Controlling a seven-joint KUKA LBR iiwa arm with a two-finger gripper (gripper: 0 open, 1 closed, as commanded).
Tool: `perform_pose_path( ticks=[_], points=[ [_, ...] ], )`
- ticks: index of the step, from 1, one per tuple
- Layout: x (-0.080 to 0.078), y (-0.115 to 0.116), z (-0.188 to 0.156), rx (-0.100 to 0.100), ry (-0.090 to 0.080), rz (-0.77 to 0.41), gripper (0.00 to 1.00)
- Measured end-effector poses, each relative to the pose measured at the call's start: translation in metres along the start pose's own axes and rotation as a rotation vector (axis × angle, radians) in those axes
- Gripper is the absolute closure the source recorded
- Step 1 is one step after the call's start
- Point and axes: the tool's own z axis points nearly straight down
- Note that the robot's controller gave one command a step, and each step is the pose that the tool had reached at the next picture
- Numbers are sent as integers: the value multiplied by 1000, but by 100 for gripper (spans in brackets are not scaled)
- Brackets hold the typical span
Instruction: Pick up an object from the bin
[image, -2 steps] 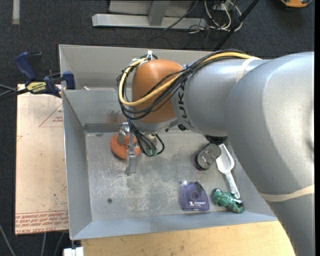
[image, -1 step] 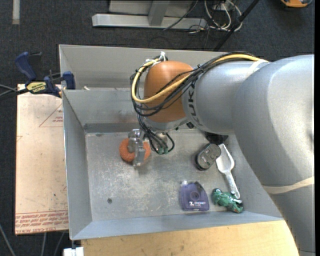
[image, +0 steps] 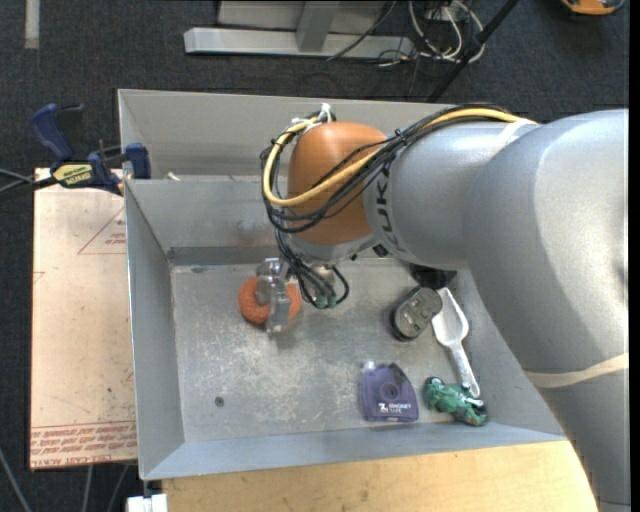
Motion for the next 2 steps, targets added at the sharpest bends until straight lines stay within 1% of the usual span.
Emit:
perform_pose_path(
  ticks=[1,2],
  points=[
    [2,2,-110,-1,-4,-3,100],
    [2,2,-110,-1,-4,-3,100]
  ],
)
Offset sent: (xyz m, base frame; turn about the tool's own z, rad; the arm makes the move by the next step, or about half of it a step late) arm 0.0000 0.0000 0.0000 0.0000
